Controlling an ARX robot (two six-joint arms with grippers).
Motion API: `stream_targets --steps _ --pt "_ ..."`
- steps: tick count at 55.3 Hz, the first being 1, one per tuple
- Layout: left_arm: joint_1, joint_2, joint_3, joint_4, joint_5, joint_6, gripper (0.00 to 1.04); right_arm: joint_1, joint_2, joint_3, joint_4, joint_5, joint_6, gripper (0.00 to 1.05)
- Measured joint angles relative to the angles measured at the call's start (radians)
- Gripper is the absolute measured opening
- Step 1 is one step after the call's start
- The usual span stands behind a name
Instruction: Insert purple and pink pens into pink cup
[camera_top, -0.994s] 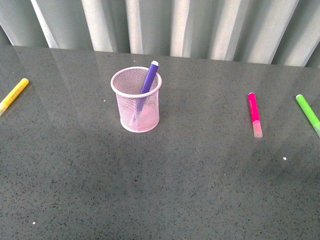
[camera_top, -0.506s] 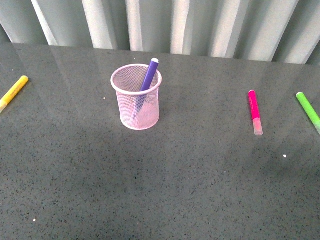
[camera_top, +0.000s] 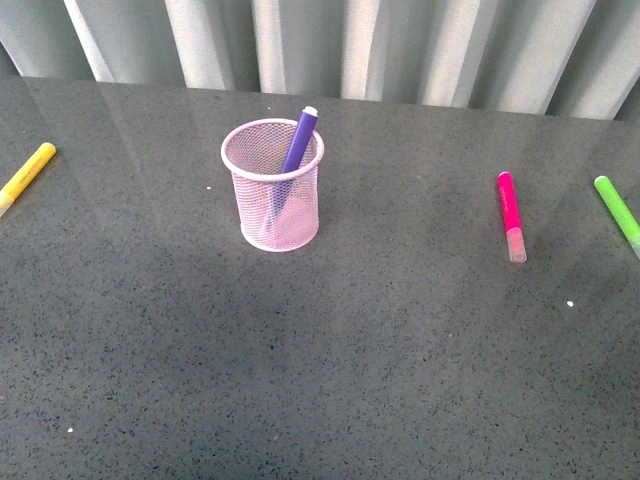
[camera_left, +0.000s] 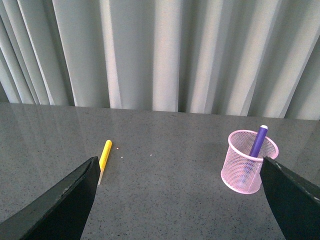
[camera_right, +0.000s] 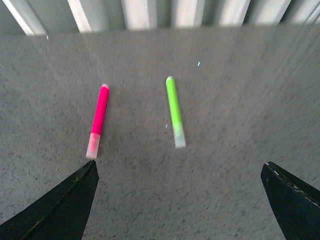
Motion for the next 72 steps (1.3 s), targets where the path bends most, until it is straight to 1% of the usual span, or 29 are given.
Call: stream_targets --steps 6,9,16,20,22,29,36,42,53,72 --pt "0.000 0.000 0.000 0.000 0.000 0.000 0.98 0.000 0.159 0.128 -0.087 -0.057 0.092 0.98" --pt "0.000 0.000 0.000 0.000 0.000 0.000 0.98 0.003 0.247 0.220 -0.143 -0.109 0.164 0.98" --pt "0.000 0.000 0.000 0.000 0.000 0.000 0.98 0.009 0.443 0.465 -0.276 -0.169 0.309 0.98" --pt "0.000 0.000 0.000 0.000 0.000 0.000 0.98 0.011 0.526 0.575 -0.324 -0.205 0.359 0.98" --pt "0.000 0.000 0.000 0.000 0.000 0.000 0.98 0.017 0.573 0.637 -0.343 -0.204 0.368 0.98" --pt "0.000 0.000 0.000 0.000 0.000 0.000 0.98 0.030 0.663 0.766 -0.426 -0.176 0.342 0.98" --pt "0.000 0.000 0.000 0.000 0.000 0.000 0.98 0.044 0.747 0.864 -0.500 -0.135 0.267 0.98" --pt "0.000 0.000 0.000 0.000 0.000 0.000 0.98 0.061 0.802 0.910 -0.542 -0.107 0.204 0.98" --pt "0.000 0.000 0.000 0.000 0.000 0.000 0.98 0.095 0.882 0.954 -0.567 -0.064 0.128 0.98" --pt "0.000 0.000 0.000 0.000 0.000 0.000 0.98 0.141 1.016 1.012 -0.563 -0.040 0.120 0.98"
